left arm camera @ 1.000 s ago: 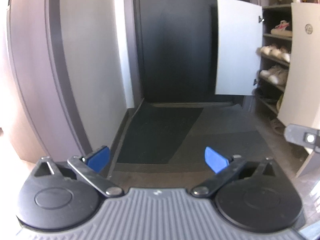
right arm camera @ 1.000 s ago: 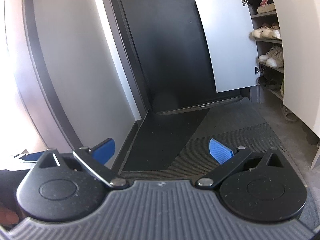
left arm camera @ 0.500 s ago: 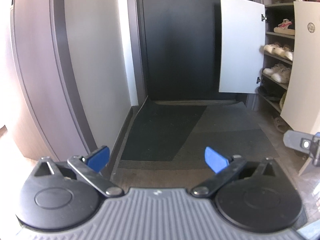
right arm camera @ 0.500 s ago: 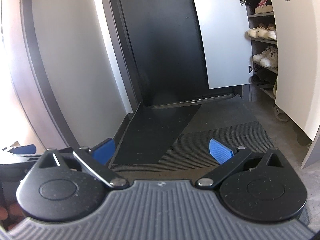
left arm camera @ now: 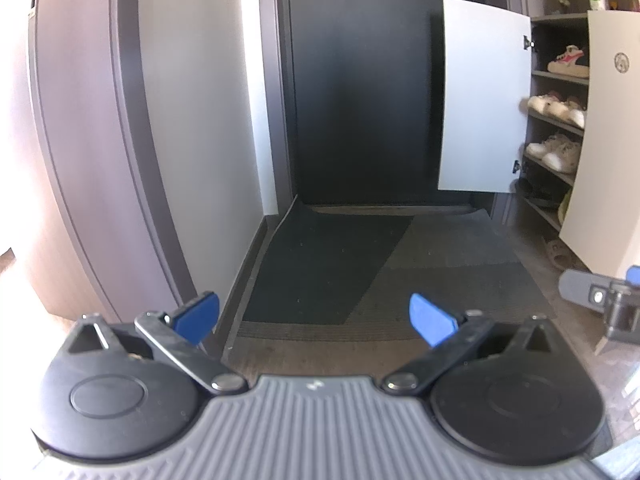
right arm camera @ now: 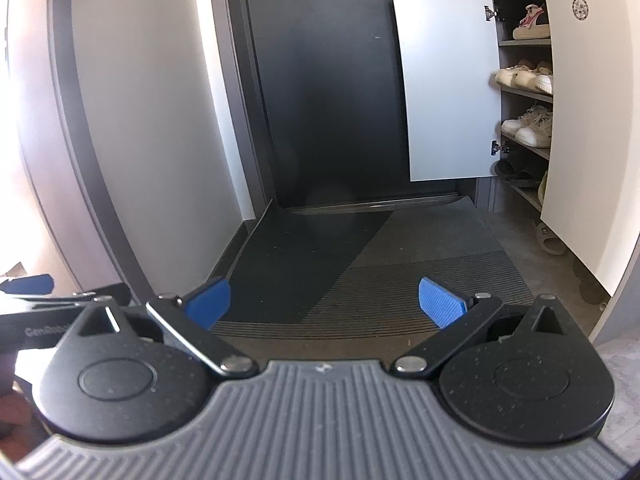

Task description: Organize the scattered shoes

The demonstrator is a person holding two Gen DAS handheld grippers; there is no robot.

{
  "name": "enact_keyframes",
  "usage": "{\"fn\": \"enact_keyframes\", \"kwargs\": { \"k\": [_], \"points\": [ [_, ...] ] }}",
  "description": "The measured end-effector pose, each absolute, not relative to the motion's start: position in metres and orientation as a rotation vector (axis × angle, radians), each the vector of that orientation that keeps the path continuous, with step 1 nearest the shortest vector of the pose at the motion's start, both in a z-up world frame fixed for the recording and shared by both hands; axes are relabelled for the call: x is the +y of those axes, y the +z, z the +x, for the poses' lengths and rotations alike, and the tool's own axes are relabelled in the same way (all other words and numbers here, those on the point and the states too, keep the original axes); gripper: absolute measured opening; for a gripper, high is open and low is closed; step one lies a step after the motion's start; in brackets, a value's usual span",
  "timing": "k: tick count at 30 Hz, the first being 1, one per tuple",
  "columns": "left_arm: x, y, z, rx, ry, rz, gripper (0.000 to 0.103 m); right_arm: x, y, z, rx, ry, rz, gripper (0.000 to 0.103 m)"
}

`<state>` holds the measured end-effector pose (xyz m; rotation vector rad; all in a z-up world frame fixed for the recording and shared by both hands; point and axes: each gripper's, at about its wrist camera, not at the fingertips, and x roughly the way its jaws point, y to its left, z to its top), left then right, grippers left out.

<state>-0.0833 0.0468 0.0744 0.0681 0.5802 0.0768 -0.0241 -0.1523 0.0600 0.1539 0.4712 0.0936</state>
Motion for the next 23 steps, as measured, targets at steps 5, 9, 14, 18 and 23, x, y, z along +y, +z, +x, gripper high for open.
{"fn": "enact_keyframes", "kwargs": {
  "k": [5, 9, 14, 18, 23],
  "points": [
    [0.0469, 0.0736, -0.0855, 0.571, 0.069, 0.075, 0.103, -0.1534, 0.0606, -0.0255, 0.469, 0.086, 0.149, 0.103],
    [0.0472, 0.0734, -0.0855, 0.573, 0.073, 0.077, 0.103, -0.1534, 0.0610, -0.0271, 0.466, 0.087, 0.150, 0.103],
    [0.0462, 0.0724, -0.0846, 0.576, 0.074, 0.076, 0.103, -0.1539, 0.0618, -0.0281, 0.461, 0.090, 0.153, 0.103],
    [0.0443, 0.0720, -0.0846, 0.574, 0.068, 0.078, 0.103, -0.1520, 0.0623, -0.0279, 0.460, 0.088, 0.155, 0.103],
    [0.0429, 0.0702, -0.0848, 0.579, 0.068, 0.078, 0.103, -0.1534, 0.0630, -0.0283, 0.457, 0.092, 0.160, 0.103]
  ]
}}
